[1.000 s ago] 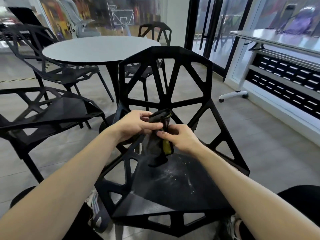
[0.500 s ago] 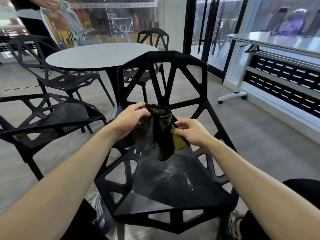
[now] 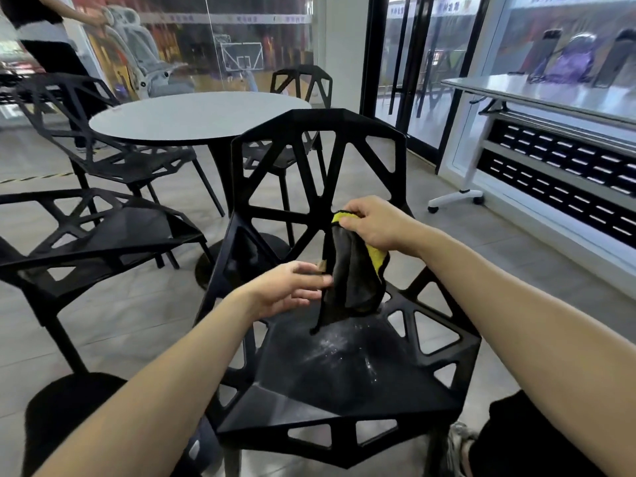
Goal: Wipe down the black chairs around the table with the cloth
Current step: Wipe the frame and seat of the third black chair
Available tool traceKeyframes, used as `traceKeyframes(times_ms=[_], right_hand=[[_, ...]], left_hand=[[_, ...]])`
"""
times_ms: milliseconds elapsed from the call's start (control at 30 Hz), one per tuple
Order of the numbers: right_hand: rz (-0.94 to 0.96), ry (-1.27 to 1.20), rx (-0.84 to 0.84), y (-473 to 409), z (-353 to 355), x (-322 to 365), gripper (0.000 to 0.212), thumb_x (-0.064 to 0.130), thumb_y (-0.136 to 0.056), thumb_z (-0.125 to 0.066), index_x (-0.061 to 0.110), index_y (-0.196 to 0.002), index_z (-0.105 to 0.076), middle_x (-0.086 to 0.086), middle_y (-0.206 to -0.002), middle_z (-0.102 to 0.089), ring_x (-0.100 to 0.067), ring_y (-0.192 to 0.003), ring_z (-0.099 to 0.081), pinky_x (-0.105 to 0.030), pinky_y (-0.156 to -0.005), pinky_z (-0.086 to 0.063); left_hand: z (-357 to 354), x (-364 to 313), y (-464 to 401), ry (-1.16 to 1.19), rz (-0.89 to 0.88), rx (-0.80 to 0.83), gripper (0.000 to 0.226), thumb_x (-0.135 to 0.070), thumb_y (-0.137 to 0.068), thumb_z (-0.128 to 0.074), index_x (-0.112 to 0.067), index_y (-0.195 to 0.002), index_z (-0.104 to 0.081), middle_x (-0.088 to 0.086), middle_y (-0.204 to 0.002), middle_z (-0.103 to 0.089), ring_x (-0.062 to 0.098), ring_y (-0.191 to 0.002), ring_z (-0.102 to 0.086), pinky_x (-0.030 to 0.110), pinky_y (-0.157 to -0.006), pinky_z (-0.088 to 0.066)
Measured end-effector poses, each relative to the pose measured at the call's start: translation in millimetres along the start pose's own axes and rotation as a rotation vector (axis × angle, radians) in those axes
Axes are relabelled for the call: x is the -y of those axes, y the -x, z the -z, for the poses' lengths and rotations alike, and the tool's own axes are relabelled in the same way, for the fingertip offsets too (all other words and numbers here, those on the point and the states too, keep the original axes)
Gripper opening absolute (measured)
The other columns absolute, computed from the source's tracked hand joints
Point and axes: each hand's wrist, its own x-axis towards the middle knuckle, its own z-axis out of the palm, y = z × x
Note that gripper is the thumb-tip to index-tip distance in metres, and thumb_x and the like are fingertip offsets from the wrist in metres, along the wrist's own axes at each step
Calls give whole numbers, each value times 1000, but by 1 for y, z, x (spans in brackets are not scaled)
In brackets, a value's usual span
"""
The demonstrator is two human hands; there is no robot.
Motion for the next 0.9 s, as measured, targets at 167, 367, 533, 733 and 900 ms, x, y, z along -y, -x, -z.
traceKeyframes(times_ms=[167,367,533,733,900], right_hand=[[7,-79,-33,-1,22,3,19,20,-105,-58,9,-102,-74,-6,-88,-70,-17,-82,-63,-37,-80,-50],[91,-118,2,6,62,25,13,22,-91,-78,16,-103,-77,-11,-103,-76,-25,-95,-73,-45,-95,-57],[138,92,134,9,78,31,33,6,-82,-83,25,-107,-72,-1,-107,-73,-23,-103,-70,-43,-92,-59],[120,202,43,7,79,2,28,14,-83,-88,34,-96,-74,2,-98,-75,-17,-95,-71,-41,-92,-58],[172,103,-6,7,72,6,29,9,-85,-85,34,-100,-78,2,-102,-75,-18,-102,-71,-42,-98,-58]], left_hand=[[-15,-6,-8,-217,-198,5,75,-17,-73,-100,-35,-136,-64,4,-124,-77,16,-105,-77,34,-89,-63],[-9,-32,-15,-327,-399,-142,91,-20,-63,-103,-37,-137,-54,1,-135,-68,20,-128,-67,49,-106,-58],[3,-45,-7,-439,-271,21,69,-5,-67,-100,-20,-128,-72,6,-120,-80,25,-114,-76,50,-100,-62],[28,-42,18,-410,-150,85,25,-6,-87,-86,-12,-112,-83,16,-112,-81,34,-105,-79,43,-93,-63],[30,-39,17,-361,-165,188,22,-14,-86,-90,-5,-102,-78,11,-137,-71,32,-123,-71,45,-101,-60]])
